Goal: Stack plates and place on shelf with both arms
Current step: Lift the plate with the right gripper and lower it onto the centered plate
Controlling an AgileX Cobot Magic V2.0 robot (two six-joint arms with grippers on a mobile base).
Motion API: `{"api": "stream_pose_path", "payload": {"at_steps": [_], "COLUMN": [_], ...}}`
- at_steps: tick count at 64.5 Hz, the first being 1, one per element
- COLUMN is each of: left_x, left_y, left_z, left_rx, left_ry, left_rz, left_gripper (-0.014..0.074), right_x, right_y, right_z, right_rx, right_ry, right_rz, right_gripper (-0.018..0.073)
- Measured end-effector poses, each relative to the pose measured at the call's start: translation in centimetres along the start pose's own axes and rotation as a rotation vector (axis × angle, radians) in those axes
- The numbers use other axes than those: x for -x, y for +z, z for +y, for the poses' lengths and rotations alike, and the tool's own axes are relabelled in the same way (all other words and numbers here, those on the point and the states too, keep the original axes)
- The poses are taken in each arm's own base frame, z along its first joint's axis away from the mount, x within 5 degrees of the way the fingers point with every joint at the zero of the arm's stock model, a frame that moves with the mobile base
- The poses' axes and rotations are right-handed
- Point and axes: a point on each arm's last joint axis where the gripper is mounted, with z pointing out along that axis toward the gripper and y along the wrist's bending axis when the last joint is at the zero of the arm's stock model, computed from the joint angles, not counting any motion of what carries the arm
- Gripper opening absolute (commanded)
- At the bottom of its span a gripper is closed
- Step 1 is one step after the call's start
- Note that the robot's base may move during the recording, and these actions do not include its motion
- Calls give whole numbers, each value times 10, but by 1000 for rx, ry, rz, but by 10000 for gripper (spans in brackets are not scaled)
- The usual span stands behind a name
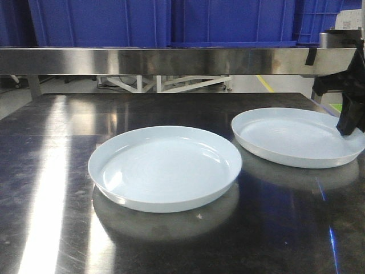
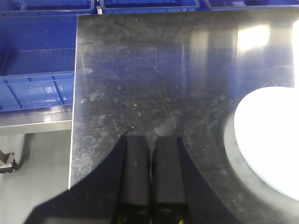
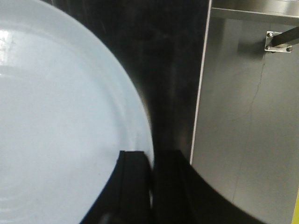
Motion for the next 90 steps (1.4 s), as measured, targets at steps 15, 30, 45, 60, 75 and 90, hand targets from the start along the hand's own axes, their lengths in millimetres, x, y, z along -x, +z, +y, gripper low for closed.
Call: {"api": "stream_pose_path", "payload": {"at_steps": [15, 30, 45, 60, 75, 90], "left_x": [-2, -2, -2, -2, -2, -2], "left_y": [0, 0, 0, 0, 0, 0], "left_z": [0, 0, 0, 0, 0, 0], "left_rx": [-1, -2, -2, -2, -2, -2], "left_ry": [0, 0, 0, 0, 0, 0], "left_rz": [17, 20, 22, 22, 22, 22], "left_gripper": [90, 90, 90, 90, 90, 90], "right_x": [9, 29, 29, 12, -3, -16], "right_y": [-25, -88, -153, -173, -145, -80], "right_z": [1, 2, 19, 83, 132, 139], "right_rx": [1, 1, 104, 376, 491, 464], "right_ry": [-2, -11, -40, -198, -318, -308], "right_rz": [-47, -161, -285, -256, -111, 51], "right_gripper": [56, 56, 56, 56, 56, 56]}}
